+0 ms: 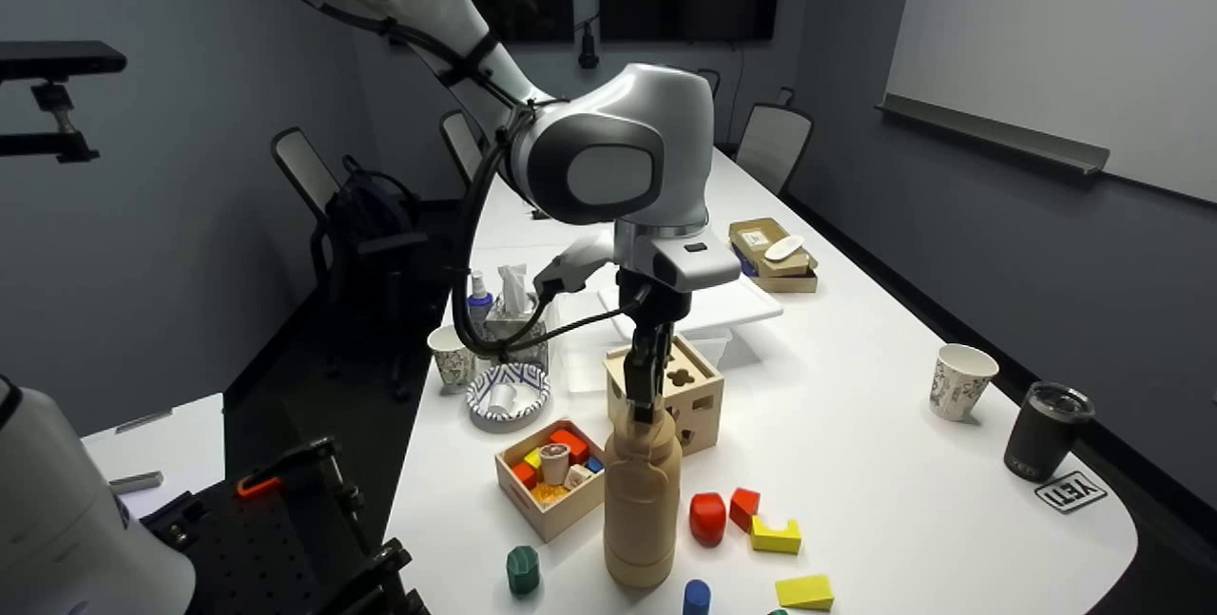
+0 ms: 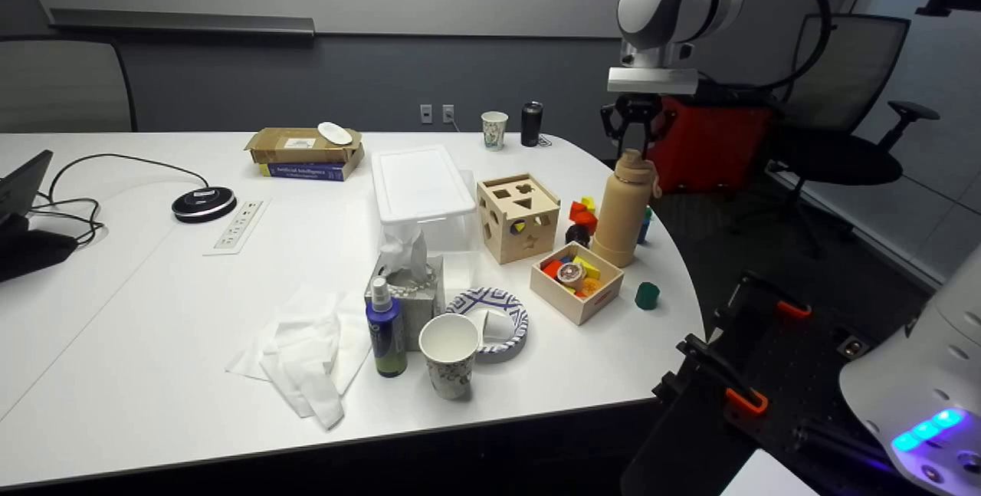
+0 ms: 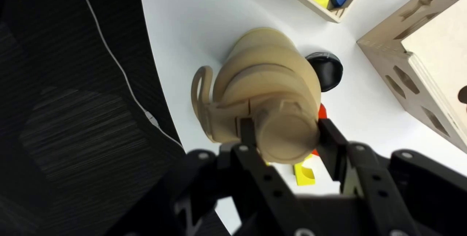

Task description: Turn the lid on top of the beige bottle.

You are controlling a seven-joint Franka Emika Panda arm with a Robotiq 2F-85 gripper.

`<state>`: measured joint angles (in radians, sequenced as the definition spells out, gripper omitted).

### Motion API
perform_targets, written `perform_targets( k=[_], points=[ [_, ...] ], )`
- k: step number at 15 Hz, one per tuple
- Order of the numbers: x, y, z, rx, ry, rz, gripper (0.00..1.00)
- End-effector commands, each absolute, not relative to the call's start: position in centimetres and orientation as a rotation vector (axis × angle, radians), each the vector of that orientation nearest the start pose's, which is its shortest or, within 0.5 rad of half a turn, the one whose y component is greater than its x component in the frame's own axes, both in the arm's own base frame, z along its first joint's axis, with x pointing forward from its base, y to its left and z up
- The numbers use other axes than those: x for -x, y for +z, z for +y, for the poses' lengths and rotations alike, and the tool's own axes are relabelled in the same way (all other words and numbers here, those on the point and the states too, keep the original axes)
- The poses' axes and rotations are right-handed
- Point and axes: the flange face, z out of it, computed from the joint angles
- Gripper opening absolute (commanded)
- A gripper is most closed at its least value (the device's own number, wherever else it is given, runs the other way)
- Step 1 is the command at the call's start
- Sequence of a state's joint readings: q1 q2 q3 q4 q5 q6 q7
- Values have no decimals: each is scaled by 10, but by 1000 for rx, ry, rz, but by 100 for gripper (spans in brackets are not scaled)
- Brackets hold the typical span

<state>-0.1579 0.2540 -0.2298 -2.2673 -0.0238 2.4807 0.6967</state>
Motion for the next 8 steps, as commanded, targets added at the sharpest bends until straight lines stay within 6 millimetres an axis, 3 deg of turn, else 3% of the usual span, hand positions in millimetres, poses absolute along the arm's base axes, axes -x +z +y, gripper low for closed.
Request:
perform_targets(
  k=[1,8],
  points=[
    [-494,248,-194,2779,3,1624,21],
    [-500,247,-179,2902,40,1436,21]
  ],
)
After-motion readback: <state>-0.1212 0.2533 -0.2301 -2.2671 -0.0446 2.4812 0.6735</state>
